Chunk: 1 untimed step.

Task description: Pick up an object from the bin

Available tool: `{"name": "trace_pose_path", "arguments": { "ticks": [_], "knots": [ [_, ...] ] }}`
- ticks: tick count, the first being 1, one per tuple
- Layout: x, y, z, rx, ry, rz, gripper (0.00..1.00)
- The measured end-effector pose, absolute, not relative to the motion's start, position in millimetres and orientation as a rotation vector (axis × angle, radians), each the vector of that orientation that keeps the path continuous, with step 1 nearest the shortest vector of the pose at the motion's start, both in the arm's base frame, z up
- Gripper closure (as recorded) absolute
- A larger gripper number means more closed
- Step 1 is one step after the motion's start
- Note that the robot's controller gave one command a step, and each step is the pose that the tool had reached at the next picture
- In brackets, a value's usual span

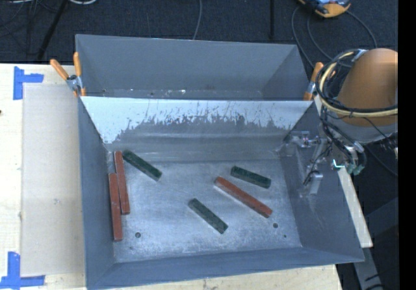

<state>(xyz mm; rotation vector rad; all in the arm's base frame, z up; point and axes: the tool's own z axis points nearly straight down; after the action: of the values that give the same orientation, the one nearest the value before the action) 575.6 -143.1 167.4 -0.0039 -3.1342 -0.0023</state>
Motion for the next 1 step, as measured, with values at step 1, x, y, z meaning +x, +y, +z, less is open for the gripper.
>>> {"name": "trace_pose_path", "arguments": {
  "ticks": [1],
  "knots": [
    [577.5,-142.5,171.5,0.002,-3.141,0.0,0.0]
  ]
}}
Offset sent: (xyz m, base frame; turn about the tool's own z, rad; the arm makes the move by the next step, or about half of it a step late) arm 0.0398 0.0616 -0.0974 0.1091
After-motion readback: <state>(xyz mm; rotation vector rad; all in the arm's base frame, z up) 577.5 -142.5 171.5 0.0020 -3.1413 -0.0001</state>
